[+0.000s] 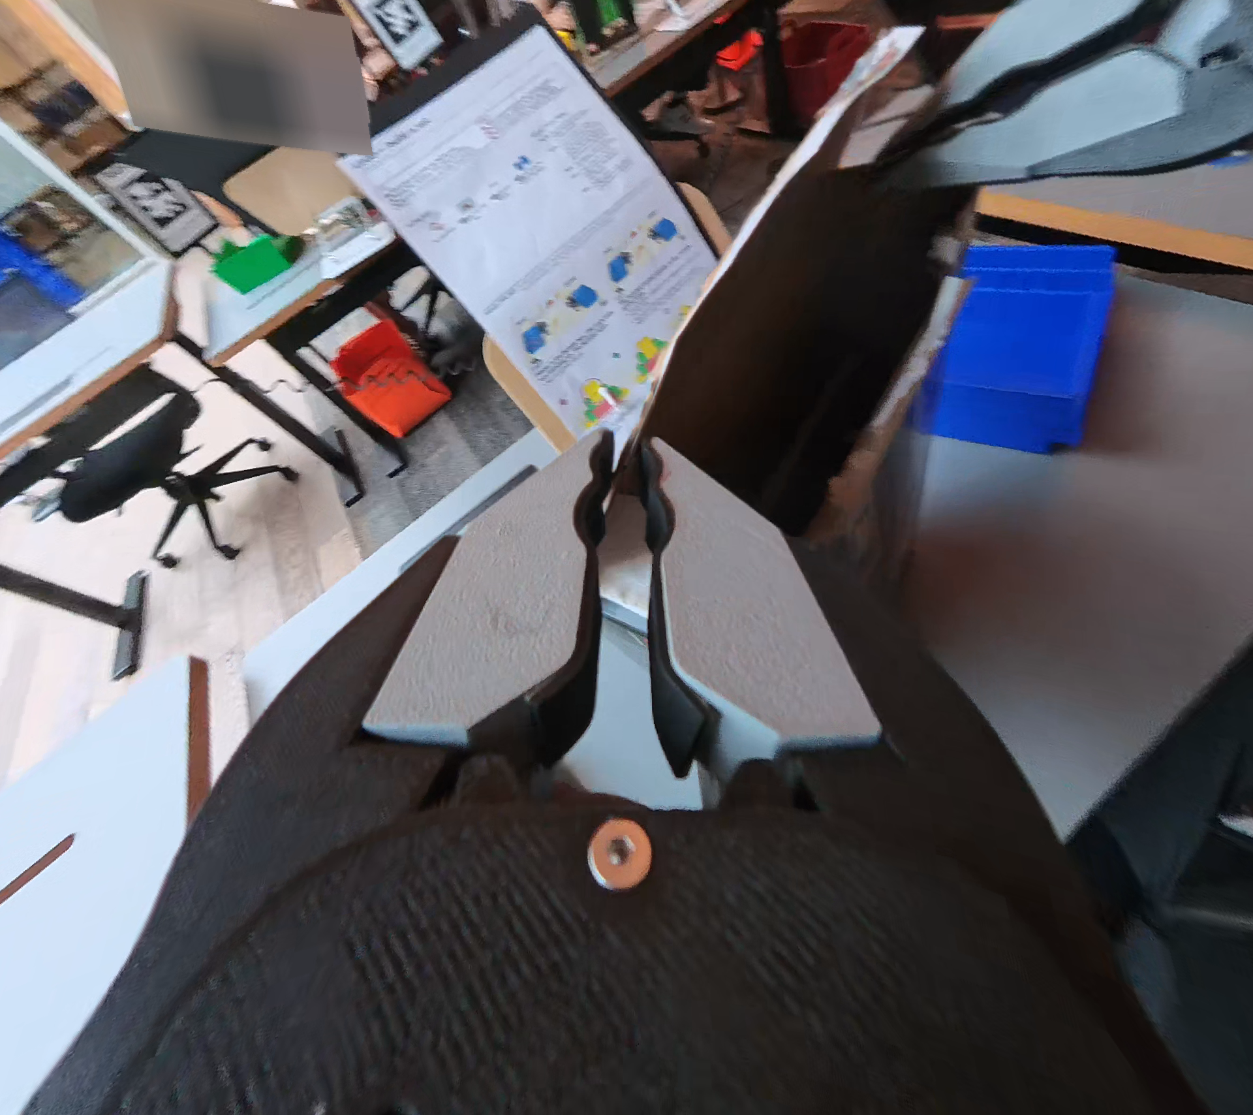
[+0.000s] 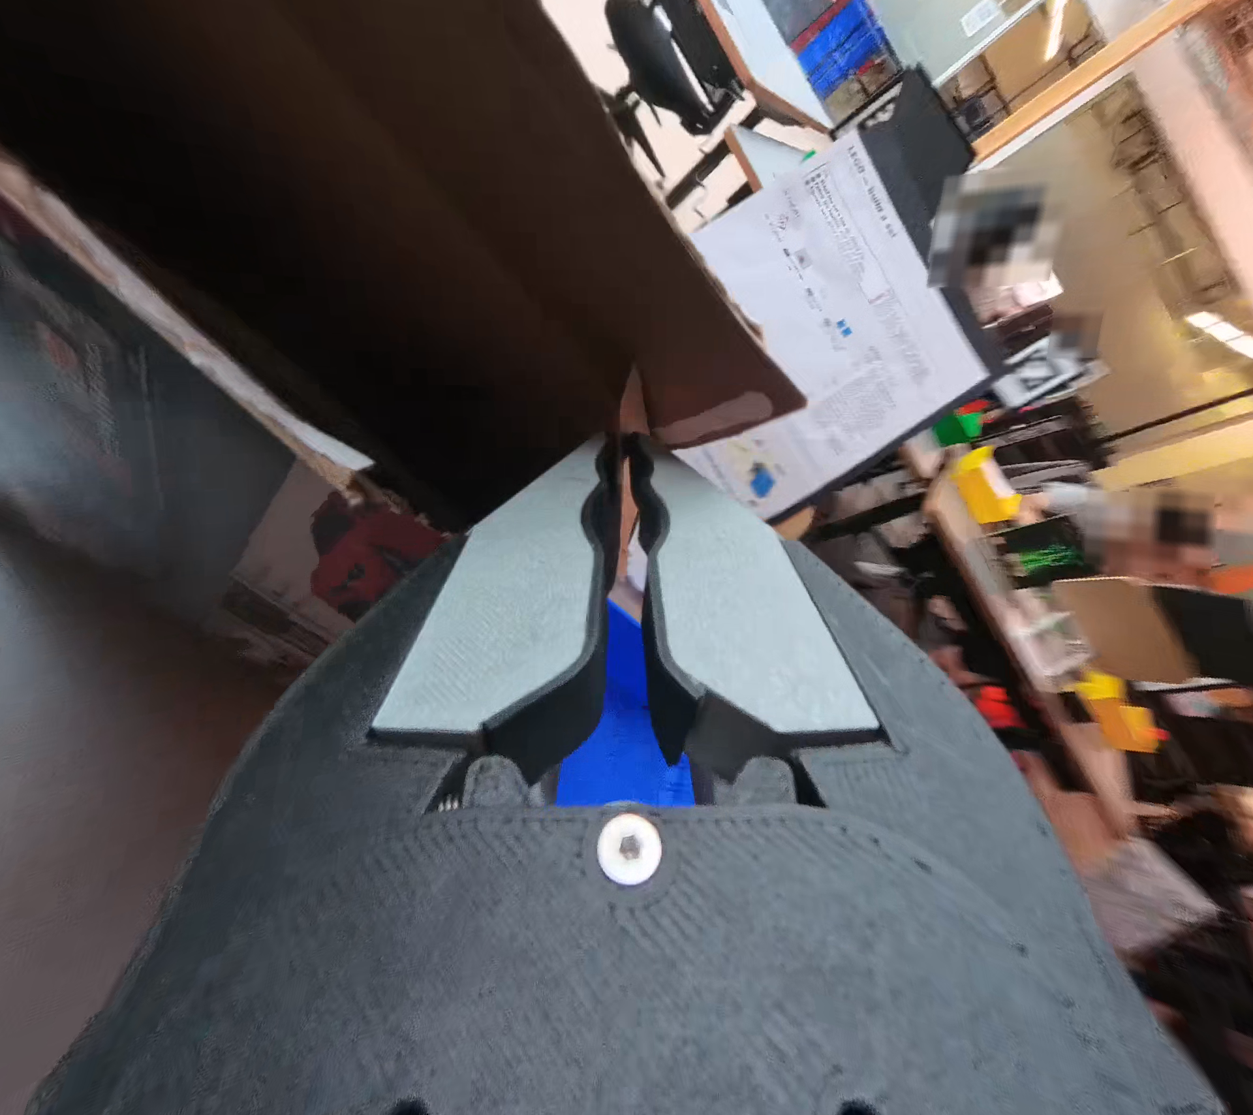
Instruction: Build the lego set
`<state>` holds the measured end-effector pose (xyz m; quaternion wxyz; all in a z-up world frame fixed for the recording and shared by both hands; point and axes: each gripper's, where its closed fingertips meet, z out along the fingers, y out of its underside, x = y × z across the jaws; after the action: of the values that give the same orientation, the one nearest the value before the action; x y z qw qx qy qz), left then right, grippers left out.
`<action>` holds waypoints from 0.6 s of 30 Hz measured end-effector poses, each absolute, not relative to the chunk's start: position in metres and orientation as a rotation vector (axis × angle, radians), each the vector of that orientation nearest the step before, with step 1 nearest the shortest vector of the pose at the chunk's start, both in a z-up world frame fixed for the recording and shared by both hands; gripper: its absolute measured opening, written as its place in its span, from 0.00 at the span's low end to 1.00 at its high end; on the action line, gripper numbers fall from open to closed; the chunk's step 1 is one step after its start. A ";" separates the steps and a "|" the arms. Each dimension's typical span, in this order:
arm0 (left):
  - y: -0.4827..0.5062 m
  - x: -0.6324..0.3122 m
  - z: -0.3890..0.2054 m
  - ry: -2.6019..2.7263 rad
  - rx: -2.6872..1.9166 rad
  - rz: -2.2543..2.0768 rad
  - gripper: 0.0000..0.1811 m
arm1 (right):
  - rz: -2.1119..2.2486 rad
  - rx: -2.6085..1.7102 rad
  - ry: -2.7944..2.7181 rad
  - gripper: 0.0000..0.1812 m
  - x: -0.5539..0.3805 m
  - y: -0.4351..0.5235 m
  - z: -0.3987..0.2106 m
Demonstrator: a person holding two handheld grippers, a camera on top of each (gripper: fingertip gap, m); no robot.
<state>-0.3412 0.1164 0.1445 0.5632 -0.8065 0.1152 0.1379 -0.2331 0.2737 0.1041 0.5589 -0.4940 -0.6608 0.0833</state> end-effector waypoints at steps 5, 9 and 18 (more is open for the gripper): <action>0.077 -0.301 0.182 0.208 -1.599 0.542 0.07 | 0.439 -1.332 -1.554 0.00 -0.233 0.278 0.104; 0.071 -0.208 0.156 0.461 -1.582 0.469 0.09 | 0.519 -1.384 -1.572 0.01 -0.232 0.275 0.104; 0.130 -0.270 0.040 0.665 -2.222 0.723 0.14 | 0.812 -1.462 -1.619 0.01 -0.210 0.263 0.103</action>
<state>-0.2697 0.1302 0.0404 0.3488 -0.8572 0.2564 0.2790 -0.2102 0.2628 0.1030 0.3958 -0.5769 -0.6387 0.3202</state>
